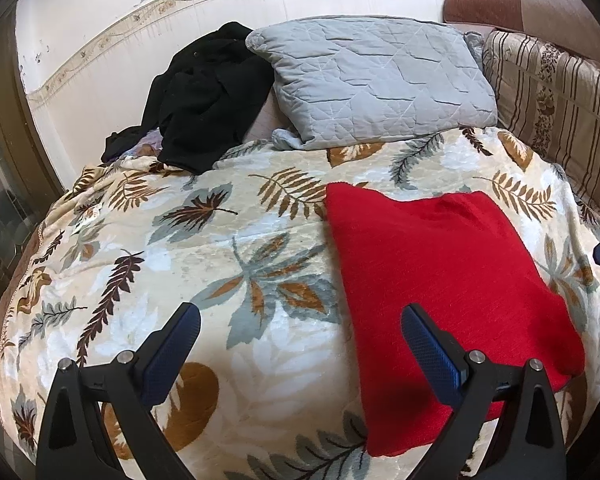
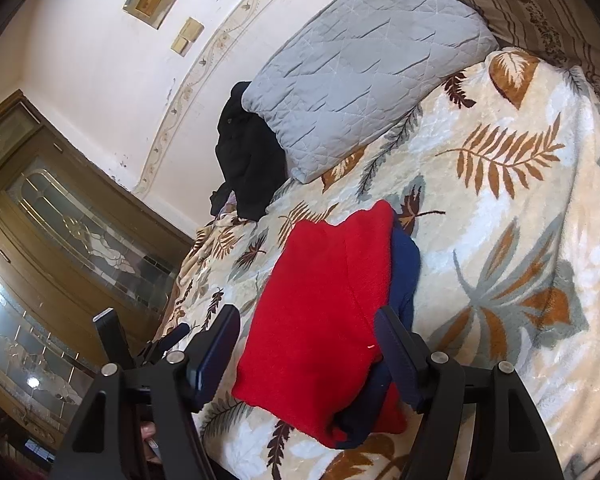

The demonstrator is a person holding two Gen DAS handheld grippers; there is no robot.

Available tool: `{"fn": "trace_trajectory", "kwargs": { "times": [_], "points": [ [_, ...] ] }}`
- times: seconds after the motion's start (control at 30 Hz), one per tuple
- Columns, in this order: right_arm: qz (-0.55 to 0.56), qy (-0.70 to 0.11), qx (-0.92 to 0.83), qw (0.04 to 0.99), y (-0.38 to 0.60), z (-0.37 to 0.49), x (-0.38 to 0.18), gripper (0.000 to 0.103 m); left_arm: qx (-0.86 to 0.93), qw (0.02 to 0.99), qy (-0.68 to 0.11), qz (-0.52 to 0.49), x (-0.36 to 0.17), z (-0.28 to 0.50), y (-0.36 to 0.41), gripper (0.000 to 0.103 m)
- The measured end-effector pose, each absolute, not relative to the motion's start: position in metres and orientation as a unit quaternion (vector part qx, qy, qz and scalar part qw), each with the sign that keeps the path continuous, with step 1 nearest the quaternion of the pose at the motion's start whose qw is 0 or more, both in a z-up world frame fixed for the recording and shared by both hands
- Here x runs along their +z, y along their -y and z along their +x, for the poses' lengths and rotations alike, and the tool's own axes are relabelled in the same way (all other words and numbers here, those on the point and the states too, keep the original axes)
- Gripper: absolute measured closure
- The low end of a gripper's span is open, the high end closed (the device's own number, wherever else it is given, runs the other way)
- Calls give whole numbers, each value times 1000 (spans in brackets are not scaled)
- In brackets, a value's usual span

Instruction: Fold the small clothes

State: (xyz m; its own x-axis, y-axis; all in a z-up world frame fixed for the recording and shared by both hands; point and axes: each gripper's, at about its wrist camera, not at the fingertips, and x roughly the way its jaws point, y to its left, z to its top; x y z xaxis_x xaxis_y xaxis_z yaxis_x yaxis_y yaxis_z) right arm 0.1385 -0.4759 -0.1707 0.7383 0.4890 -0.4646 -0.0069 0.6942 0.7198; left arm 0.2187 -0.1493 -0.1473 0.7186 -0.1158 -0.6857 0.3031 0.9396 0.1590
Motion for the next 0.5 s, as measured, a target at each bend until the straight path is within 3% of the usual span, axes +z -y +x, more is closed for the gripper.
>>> {"fn": "trace_trajectory", "kwargs": {
  "times": [0.5],
  "points": [
    [362,-346,144,854,471,147,-177,30,-128,914,-365,118,-146,220,149,3]
  ]
}}
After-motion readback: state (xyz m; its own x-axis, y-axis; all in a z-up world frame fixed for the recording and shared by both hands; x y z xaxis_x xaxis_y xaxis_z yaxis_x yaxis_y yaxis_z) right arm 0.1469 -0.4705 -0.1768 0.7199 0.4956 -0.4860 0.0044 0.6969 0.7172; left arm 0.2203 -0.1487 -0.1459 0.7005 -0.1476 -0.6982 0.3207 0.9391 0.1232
